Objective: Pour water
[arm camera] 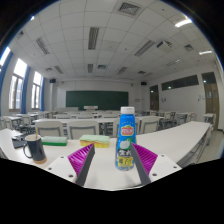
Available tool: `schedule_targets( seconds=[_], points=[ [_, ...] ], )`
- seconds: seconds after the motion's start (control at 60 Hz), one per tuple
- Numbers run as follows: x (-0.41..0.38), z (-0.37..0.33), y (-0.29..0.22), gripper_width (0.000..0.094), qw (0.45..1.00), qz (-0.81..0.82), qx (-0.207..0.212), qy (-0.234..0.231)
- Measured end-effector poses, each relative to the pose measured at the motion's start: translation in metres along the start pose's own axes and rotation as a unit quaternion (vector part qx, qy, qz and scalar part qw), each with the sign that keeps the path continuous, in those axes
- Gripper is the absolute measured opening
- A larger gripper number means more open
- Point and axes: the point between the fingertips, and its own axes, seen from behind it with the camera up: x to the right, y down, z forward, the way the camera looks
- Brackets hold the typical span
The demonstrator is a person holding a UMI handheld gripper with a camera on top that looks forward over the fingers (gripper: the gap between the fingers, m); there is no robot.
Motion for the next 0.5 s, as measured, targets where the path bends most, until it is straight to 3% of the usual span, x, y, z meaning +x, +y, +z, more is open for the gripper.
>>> schedule_targets(
  seconds=[0.133, 0.333, 0.367, 0.417, 0.5],
  points=[
    [0.038, 0.049, -0.001, 0.0767, 0.999, -0.028, -0.014, 0.037],
    [0.021, 0.106, 0.010, 0.0760, 0.998, -0.046, -0.038, 0.016],
    [0.019, 0.113, 0.015, 0.0731, 0.998, -0.044, -0.047, 0.011],
    [0.023, 0.119, 0.024, 0.0608, 0.997, -0.043, -0.062, 0.020],
    [0.025, 0.122, 0.023, 0.0581, 0.998, -0.028, -0.059, 0.027]
  ],
)
